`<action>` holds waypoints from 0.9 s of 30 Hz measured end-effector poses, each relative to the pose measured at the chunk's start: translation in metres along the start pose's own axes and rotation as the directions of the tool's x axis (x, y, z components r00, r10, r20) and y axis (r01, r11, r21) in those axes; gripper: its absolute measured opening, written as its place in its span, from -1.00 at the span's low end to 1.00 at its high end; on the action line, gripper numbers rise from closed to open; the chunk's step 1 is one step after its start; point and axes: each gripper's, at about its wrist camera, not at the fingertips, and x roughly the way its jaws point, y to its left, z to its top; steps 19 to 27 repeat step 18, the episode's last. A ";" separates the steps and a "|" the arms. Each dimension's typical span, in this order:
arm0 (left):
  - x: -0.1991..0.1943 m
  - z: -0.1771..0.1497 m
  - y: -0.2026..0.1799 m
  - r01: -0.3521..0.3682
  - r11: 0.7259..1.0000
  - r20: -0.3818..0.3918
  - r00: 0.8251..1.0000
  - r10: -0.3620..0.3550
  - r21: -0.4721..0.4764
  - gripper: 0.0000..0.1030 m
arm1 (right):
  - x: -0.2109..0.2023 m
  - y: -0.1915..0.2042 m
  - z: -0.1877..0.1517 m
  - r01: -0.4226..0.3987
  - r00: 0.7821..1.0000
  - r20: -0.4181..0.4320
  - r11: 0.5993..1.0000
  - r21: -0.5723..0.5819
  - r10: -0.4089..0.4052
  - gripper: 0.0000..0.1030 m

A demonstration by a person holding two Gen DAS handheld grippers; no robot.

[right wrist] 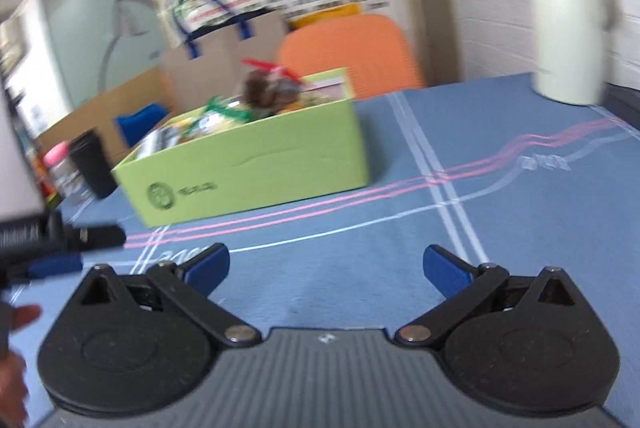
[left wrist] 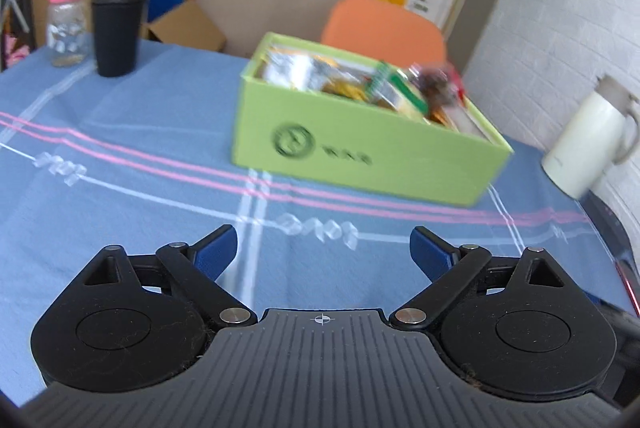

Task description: Organize snacks

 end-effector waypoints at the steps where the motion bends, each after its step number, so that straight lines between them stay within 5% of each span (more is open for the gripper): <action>1: 0.002 -0.003 -0.004 0.016 1.000 -0.018 1.000 -0.016 0.011 0.55 | -0.003 0.001 -0.002 0.027 1.000 0.002 1.000 0.010 -0.027 0.99; 5: -0.001 -0.015 -0.021 -0.009 0.999 -0.041 0.999 0.011 0.039 0.56 | -0.012 0.007 -0.003 0.064 0.997 -0.049 0.998 -0.025 -0.065 0.99; 11: -0.016 -0.023 -0.033 -0.037 0.996 0.000 0.999 0.037 0.087 0.53 | -0.030 0.008 -0.004 0.112 0.994 -0.009 0.992 -0.065 -0.113 0.99; 16: -0.021 -0.026 -0.034 -0.032 0.995 0.011 0.999 0.031 0.099 0.38 | -0.032 0.008 -0.008 0.100 0.994 -0.032 0.994 -0.054 -0.102 0.99; 27: -0.021 -0.026 -0.034 -0.042 0.994 0.013 0.999 0.041 0.103 0.41 | -0.033 0.010 -0.009 0.105 0.994 -0.033 0.992 -0.063 -0.108 0.99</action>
